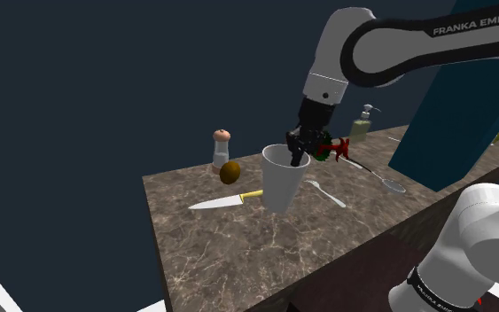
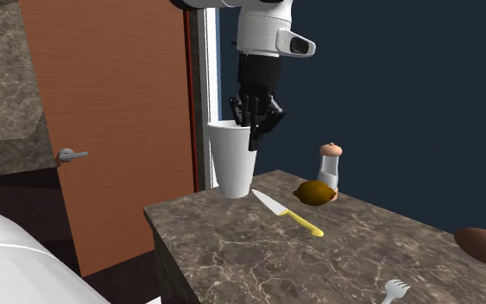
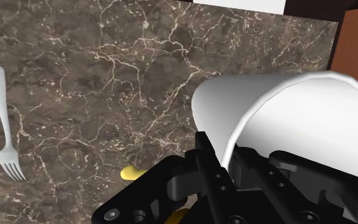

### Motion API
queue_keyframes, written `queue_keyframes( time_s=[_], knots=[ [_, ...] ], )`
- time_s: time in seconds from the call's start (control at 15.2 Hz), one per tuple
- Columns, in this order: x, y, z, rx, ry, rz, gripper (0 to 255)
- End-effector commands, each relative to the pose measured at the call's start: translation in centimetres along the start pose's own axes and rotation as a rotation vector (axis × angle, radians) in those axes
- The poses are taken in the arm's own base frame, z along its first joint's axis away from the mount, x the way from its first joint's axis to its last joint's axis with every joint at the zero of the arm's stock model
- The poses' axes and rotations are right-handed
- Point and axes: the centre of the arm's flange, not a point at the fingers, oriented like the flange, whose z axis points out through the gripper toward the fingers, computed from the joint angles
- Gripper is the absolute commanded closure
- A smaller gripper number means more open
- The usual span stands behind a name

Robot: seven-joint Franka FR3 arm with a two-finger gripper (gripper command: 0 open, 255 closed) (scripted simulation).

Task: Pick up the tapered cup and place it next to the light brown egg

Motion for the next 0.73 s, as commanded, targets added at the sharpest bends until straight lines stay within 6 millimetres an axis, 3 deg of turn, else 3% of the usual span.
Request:
queue_keyframes(
  time_s=[0.0,0.66],
  knots=[
    [0.1,-0.2,-1.1,0.000,0.000,0.000,255],
    [0.2,-1.0,-6.3,0.000,0.000,0.000,255]
  ],
)
